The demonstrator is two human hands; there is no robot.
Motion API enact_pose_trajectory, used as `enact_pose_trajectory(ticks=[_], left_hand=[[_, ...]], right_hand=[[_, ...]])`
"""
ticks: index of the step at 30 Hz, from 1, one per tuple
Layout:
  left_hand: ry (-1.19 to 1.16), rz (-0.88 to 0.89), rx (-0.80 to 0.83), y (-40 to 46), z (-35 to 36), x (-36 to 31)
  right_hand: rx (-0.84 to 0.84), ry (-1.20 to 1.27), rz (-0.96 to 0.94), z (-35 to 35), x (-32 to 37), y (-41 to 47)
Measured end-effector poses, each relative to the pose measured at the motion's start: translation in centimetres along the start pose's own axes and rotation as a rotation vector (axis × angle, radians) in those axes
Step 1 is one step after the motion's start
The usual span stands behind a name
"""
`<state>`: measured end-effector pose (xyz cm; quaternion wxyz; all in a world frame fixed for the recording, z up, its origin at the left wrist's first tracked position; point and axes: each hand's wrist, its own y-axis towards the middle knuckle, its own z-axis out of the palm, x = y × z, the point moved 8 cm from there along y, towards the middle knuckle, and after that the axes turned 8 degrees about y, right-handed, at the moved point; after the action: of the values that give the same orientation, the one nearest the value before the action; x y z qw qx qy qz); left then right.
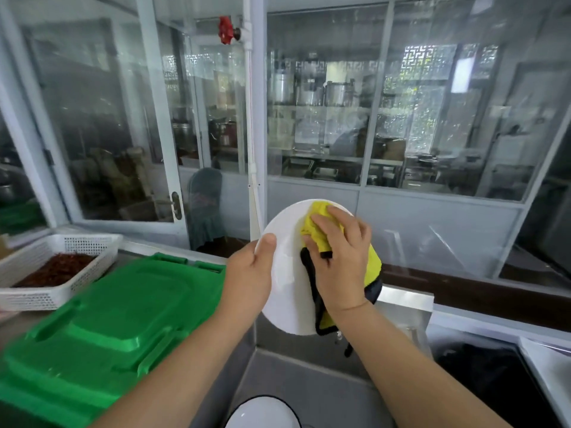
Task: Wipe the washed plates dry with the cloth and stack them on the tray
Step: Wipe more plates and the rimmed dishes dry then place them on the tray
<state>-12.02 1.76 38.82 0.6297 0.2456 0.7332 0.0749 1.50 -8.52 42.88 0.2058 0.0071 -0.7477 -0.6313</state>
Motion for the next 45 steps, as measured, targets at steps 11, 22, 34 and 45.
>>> enact_pose_trajectory(ticks=[11, 22, 34, 45], left_hand=[[-0.248, -0.146, -0.006, 4.0, -2.9, 1.3], [-0.084, -0.122, 0.095, 3.9, -1.2, 2.2], [-0.065, -0.043, 0.128, 4.0, -0.8, 0.7], [0.142, 0.064, 0.228, 2.8, 0.7, -1.3]], right_hand=[[0.437, 0.103, -0.364, 4.7, 4.6, -4.8], [0.199, -0.130, -0.200, 2.0, 0.6, 1.9], [0.496, -0.075, -0.558, 3.2, 3.6, -4.6], [0.261, -0.159, -0.378, 2.9, 2.8, 0.9]])
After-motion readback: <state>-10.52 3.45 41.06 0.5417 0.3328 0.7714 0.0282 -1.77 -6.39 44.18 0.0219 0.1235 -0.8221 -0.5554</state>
